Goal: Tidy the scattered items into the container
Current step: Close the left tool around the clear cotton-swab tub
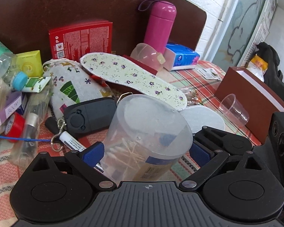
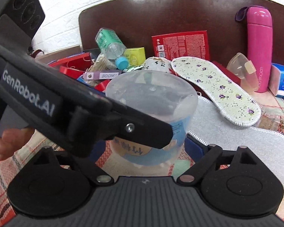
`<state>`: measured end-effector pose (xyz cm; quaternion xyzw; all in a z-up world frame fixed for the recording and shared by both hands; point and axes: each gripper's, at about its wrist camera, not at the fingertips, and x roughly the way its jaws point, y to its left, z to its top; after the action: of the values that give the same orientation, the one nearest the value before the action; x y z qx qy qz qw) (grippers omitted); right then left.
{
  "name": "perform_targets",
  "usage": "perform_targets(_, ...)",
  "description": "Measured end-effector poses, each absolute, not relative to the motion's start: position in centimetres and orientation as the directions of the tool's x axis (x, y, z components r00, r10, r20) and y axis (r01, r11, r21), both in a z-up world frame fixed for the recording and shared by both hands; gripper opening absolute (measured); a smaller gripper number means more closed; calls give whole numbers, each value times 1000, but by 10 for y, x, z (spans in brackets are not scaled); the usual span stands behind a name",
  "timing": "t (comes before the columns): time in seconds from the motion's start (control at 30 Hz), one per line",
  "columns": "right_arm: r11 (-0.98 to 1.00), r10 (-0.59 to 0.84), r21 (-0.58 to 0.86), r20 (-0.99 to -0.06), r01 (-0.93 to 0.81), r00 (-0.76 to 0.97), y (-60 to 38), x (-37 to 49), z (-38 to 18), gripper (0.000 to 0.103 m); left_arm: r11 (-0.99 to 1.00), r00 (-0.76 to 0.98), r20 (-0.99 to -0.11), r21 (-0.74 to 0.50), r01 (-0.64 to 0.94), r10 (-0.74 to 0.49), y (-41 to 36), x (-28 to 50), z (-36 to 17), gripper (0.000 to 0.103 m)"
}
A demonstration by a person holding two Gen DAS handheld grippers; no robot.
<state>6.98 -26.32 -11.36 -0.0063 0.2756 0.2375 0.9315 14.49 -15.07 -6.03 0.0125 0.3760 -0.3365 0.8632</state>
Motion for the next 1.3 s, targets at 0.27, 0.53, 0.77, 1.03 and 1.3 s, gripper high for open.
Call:
perform_targets(0.27, 862, 482, 117, -491, -493, 726, -247, 40, -98, 87, 800, 524, -646, -241, 549, -554, -112, 110, -48, 93)
perform_targets(0.53, 743, 617, 98, -484, -662, 621, -194, -5, -96, 87, 871, 571, -674, -246, 426, -469, -42, 49, -63, 93)
perform_targets(0.77, 732, 579, 26, -550, -681, 601, -168, -9, -108, 93, 870, 593, -659, -212, 445, -463, -34, 44, -83, 97)
perform_targets(1.03, 738, 566, 37, -579, -674, 587, -164, 4, -115, 93, 857, 575, -649, -266, 441, -498, -32, 54, -93, 98)
perform_targets(1.3, 748, 560, 51, -585, -662, 587, -158, 6, -117, 93, 852, 573, -641, -285, 440, -510, -27, 52, -90, 95)
